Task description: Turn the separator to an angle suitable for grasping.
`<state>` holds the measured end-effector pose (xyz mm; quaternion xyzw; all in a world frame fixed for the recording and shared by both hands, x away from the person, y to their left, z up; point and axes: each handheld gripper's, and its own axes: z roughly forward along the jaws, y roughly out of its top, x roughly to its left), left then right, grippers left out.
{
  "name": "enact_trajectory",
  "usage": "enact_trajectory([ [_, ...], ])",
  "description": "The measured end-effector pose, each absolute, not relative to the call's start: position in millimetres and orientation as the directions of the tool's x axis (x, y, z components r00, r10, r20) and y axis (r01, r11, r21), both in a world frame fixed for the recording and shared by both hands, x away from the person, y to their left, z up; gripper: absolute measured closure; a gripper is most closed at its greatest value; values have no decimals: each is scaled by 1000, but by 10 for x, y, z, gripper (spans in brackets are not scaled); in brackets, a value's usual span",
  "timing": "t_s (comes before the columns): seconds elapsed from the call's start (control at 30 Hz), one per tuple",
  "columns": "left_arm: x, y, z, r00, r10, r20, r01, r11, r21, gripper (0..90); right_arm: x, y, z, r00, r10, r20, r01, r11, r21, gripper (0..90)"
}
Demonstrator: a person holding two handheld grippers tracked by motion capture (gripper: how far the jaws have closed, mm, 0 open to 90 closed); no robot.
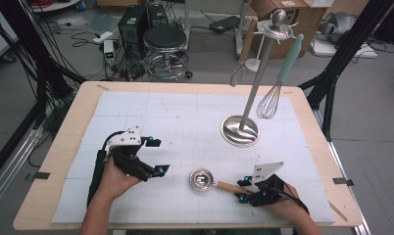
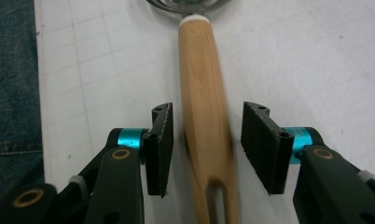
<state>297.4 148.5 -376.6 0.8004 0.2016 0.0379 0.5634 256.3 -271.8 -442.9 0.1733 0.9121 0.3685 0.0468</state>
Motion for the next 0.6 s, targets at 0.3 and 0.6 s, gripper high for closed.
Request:
enact_trajectory([
  [0.3, 2969, 1462, -3756, 920, 355, -165, 275, -287, 918, 58, 2551, -2606, -4418, -949, 314, -4, 227, 695, 682, 660],
  [0.6, 2961, 1451, -3750, 923, 348, -161, 269, -290, 918, 59, 2658, -2281, -4416, -968, 249, -15, 172, 709, 683, 660],
])
